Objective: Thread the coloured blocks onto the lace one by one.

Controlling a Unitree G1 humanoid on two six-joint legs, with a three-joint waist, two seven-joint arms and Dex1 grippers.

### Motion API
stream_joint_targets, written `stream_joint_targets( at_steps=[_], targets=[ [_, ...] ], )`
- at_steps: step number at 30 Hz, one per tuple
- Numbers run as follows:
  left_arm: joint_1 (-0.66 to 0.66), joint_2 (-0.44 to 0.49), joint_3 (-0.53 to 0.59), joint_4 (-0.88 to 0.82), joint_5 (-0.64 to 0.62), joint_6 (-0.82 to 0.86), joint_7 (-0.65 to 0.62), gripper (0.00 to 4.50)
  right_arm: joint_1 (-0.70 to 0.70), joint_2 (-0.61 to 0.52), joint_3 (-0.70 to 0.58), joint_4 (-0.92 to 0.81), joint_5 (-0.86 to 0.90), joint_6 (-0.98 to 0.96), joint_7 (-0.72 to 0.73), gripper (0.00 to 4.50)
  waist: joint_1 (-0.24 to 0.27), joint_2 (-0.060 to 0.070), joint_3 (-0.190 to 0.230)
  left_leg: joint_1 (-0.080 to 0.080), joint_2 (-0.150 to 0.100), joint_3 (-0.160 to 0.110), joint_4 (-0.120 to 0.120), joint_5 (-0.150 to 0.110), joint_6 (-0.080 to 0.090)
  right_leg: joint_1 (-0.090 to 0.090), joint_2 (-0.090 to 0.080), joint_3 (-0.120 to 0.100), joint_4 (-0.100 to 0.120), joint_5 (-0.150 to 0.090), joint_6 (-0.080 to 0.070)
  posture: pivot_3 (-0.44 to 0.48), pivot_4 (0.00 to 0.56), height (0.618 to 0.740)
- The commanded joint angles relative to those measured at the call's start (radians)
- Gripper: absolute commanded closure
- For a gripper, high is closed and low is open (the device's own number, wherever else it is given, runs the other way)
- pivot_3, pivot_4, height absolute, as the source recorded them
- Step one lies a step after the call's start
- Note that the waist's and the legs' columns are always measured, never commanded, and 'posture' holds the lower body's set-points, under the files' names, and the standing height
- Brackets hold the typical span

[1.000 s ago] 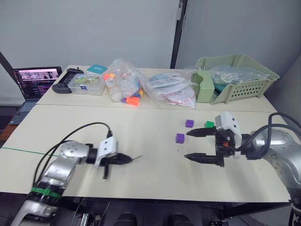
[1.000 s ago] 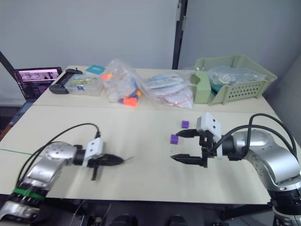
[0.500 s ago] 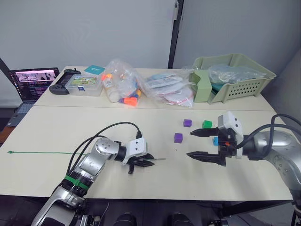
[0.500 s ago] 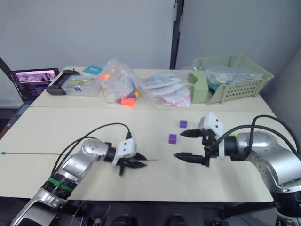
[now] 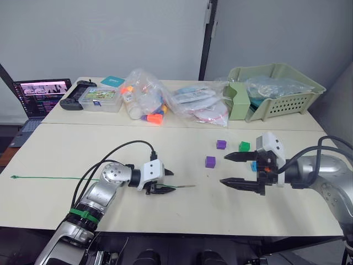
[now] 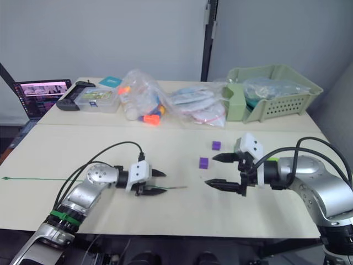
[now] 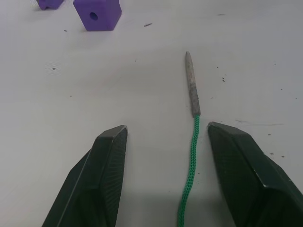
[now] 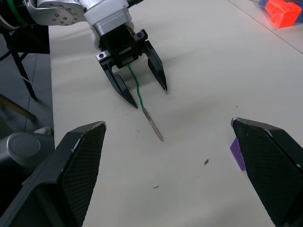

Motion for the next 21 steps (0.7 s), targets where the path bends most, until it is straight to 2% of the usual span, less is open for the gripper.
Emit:
stream_joint_targets(
  at_steps=[1,7,13,21],
  targets=[
    [0.011,-0.031,-0.009,0.002,-0.006,-0.016,0.002,1.63,-0.002,-0.008,-0.01,-0.012,0.002,-0.019,0.008,0.0,0.002,0.0,0.0,0.0,0.0,0.0,0.0,0.0,0.0,0.0,0.0,0.0,0.0,0.0,0.0,0.0,0.15,0.74],
    [0.022,-0.069,-0.026,-0.016,-0.006,0.036,-0.008,1.63,0.004,-0.008,-0.011,-0.015,-0.003,-0.017,0.001,0.0,0.006,0.0,0.0,0.0,0.0,0.0,0.0,0.0,0.0,0.0,0.0,0.0,0.0,0.0,0.0,0.0,0.15,0.74],
    [0.017,-0.062,-0.05,-0.011,0.024,0.064,-0.026,3.41,0.006,-0.006,-0.008,-0.019,-0.007,-0.014,-0.004,0.0,0.009,0.0,0.0,0.001,0.0,0.0,0.0,0.0,0.0,0.001,0.0,0.0,0.0,0.0,0.0,0.0,0.15,0.74],
    [-0.002,-0.062,-0.064,0.015,0.042,0.071,-0.02,3.41,0.005,-0.006,-0.005,-0.022,-0.007,-0.012,-0.013,0.0,0.009,0.0,0.0,0.001,0.0,0.0,0.002,0.0,0.0,0.002,0.0,0.0,0.0,0.0,0.0,0.0,0.15,0.74]
  ],
)
